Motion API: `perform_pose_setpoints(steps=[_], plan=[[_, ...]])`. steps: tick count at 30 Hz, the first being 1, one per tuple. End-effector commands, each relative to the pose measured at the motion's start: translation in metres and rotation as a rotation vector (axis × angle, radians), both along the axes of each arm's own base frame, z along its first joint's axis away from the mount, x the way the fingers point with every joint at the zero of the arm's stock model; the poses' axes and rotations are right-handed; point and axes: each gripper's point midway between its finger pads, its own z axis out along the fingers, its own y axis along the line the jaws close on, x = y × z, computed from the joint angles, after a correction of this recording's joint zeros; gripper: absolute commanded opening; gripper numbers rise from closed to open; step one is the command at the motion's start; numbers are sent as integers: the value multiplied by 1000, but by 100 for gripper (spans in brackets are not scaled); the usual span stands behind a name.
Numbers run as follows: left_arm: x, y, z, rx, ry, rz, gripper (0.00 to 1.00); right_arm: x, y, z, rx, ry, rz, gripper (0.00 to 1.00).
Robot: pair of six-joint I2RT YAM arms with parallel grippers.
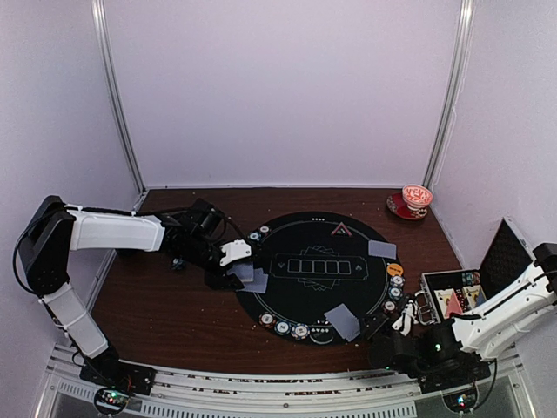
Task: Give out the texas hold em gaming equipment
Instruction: Distribute the poker card in the dealer area, then pick up the poker card from the face-down deck piles.
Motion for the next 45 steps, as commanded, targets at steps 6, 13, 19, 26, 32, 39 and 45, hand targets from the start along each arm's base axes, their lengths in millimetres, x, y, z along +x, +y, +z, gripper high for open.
perform_pose_setpoints(steps=[6,13,19,26,32,39,45], plan=[[8,-4,4,-19,-22,3,61,6,-27,28,-93,-83,-48,48],[8,-3,4,-19,-23,5,60,15,-6,76,-231,-231,0,74],[8,-4,7,-24,-27,4,61,30,33,117,-276,-331,69,97],[7,-3,7,-27,-27,1,61,74,89,102,4,-252,361,98],[6,-4,8,-28,-28,-3,61,105,171,81,82,-176,671,98],[5,-4,11,-33,-32,-8,60,127,226,67,302,-131,850,89],[4,-5,12,-37,-32,-11,60,135,242,60,335,-117,883,87]])
